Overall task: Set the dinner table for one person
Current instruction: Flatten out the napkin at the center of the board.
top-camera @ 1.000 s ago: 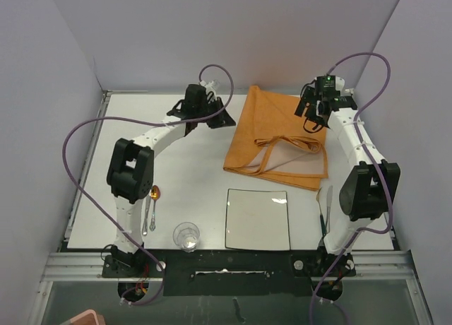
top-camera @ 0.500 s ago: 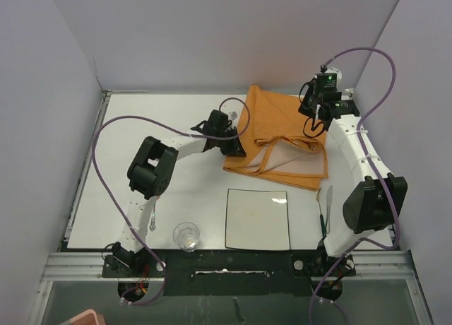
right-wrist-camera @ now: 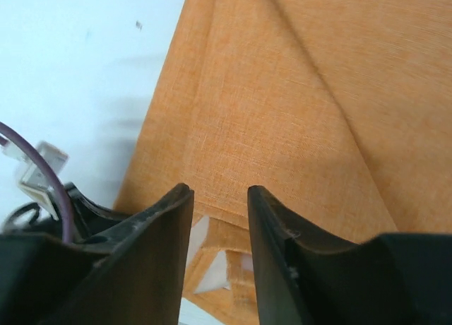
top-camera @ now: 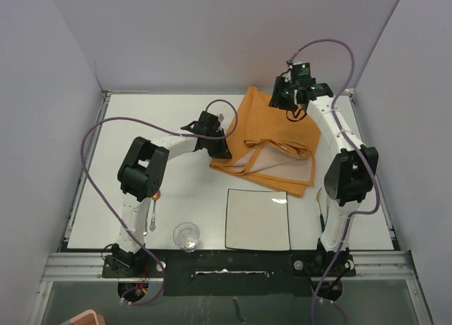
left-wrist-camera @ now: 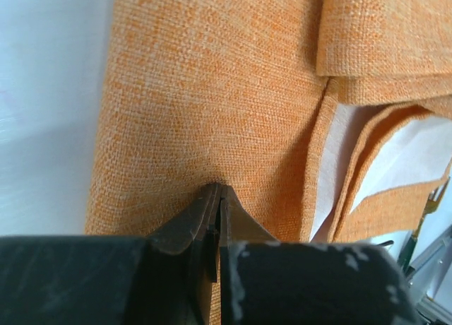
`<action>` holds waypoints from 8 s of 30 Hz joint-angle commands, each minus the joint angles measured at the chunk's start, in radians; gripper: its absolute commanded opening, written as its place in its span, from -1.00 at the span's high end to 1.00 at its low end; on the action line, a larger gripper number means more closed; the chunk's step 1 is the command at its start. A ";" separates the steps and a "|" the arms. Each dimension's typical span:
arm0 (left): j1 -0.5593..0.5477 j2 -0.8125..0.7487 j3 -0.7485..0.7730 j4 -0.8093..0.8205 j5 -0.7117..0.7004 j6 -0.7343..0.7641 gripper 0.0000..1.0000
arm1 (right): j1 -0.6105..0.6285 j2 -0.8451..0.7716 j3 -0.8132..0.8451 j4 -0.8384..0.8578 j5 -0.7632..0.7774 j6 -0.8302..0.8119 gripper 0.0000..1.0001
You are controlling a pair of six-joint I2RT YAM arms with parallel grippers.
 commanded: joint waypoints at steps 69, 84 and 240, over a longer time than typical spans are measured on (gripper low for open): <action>0.127 -0.182 -0.127 -0.148 -0.157 0.094 1.00 | -0.011 0.182 0.016 -0.152 0.416 0.056 0.61; 0.127 -0.236 -0.056 -0.109 -0.094 0.091 1.00 | 0.000 -0.063 -0.209 0.176 0.447 -0.026 -0.59; -0.112 0.105 0.196 0.000 0.086 0.057 0.63 | -0.117 -0.237 -0.496 0.298 0.290 -0.142 1.00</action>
